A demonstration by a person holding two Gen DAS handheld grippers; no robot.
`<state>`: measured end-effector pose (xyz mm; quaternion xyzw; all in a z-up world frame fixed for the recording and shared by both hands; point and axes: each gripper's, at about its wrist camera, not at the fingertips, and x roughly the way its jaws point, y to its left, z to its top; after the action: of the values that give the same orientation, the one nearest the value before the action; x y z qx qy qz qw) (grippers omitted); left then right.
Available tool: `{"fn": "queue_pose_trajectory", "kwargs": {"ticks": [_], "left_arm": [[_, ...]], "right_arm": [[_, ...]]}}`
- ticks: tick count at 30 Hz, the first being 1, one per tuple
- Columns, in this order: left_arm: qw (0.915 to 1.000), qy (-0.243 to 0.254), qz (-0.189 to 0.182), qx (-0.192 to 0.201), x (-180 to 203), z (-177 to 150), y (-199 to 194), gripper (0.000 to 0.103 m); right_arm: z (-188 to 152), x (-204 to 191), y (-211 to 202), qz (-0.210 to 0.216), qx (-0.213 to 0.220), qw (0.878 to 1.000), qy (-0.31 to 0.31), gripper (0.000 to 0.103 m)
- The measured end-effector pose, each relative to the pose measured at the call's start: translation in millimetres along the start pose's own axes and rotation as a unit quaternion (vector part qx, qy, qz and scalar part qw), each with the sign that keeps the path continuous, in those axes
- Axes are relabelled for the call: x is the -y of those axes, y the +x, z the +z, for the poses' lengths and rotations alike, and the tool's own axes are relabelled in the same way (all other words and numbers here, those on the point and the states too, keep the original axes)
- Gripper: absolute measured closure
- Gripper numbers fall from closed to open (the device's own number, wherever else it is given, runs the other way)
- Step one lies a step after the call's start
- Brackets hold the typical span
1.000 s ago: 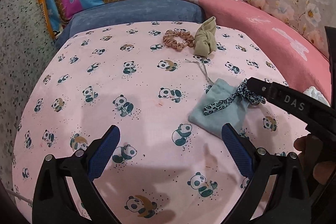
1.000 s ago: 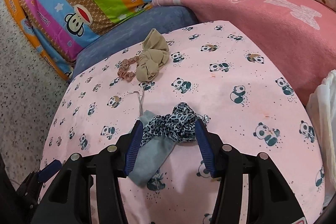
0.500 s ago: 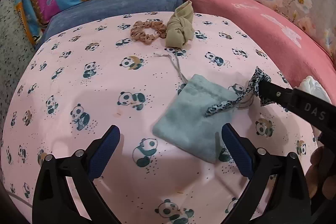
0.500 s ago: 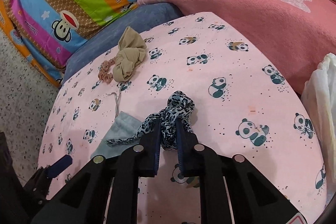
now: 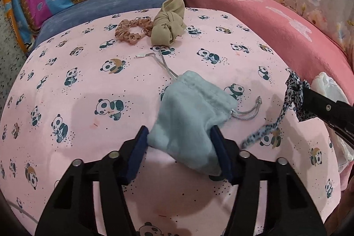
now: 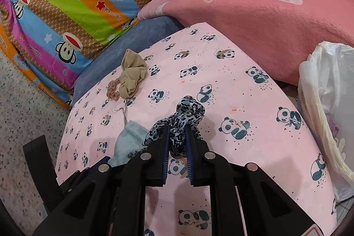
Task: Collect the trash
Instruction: 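Grasp the light blue drawstring pouch with the left tool, then carry the blue pouch to the bin with the left tool while the right tool holds the scarf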
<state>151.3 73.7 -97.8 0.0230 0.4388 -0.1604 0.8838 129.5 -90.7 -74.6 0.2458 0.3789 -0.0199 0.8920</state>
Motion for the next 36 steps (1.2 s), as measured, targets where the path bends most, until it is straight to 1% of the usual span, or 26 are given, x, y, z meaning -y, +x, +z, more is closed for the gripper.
{"fn": "queue_pose_trajectory", "kwargs": {"ticks": [1,2,4,10,13,20,36], "left_arm": [[1.0,-0.001,-0.008,0.0,0.5,0.7,0.1,0.08],[0.9999,-0.004,-0.016,-0.002,0.7,0.5,-0.4,0.083],[0.9998,-0.004,-0.019,-0.002,2.8,-0.8,-1.9,0.09],[0.9993,-0.011,-0.034,0.008,12.1,-1.6,-21.2,0.092],[0.9991,-0.008,-0.039,0.014,21.0,0.4,-33.6,0.091],[0.9986,0.016,-0.039,0.032,52.3,4.8,-58.4,0.091],[0.9927,0.068,-0.077,0.064,120.8,11.4,-99.0,0.091]], "right_arm": [[-1.4,2.4,-3.0,0.002,0.001,1.0,0.005,0.089],[-2.7,3.7,-5.1,0.003,0.002,1.0,0.007,0.089],[-6.7,7.5,-12.3,0.002,0.008,1.0,0.01,0.089],[-11.0,15.3,-28.8,0.005,0.013,1.0,0.016,0.089],[-11.8,19.4,-42.5,0.005,0.024,1.0,0.014,0.089],[-12.3,31.5,-63.3,0.009,0.044,0.999,0.021,0.089],[-8.3,66.9,-121.3,0.021,0.095,0.994,0.049,0.089]]}}
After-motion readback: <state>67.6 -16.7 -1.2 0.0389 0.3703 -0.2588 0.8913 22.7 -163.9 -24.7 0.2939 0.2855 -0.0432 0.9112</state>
